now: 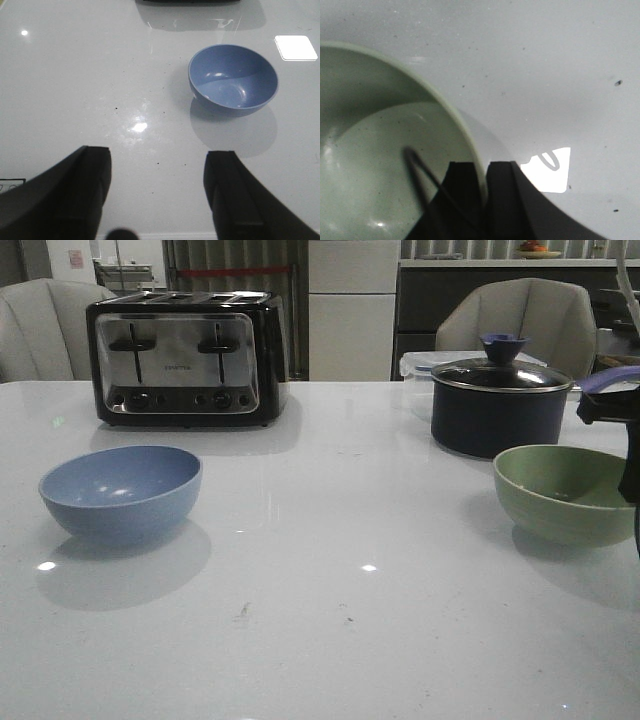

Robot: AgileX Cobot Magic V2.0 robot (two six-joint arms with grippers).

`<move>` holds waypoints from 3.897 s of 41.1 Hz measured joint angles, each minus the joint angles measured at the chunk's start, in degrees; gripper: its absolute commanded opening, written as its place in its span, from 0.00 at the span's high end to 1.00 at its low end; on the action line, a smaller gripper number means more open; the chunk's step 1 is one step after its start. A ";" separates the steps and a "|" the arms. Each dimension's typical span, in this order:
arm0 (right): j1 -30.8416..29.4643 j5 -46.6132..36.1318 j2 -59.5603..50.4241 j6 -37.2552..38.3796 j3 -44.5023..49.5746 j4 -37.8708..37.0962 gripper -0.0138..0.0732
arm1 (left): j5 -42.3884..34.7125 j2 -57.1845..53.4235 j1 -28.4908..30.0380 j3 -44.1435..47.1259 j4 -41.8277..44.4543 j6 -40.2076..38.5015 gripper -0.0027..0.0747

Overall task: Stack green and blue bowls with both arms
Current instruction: 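Grasp the pale green bowl's rim with the right gripper, then carry the green bowl to the table center and lower it, then open the right gripper and lift it away from the green bowl, then reach the left gripper down to the light blue bowl's rim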

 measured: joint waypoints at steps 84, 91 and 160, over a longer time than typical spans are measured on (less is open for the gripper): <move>32.78 -7.80 -44.10 -12.69 22.80 5.24 0.28 | 0.00 0.00 0.00 0.00 0.00 0.00 0.38; 32.78 -6.22 -54.64 -12.69 30.62 4.87 0.28 | 0.00 0.00 0.00 0.00 0.00 0.00 0.38; 32.78 2.18 -74.56 -12.82 39.28 6.76 0.28 | -10.33 72.50 -5.05 -33.33 -4.49 4.15 0.18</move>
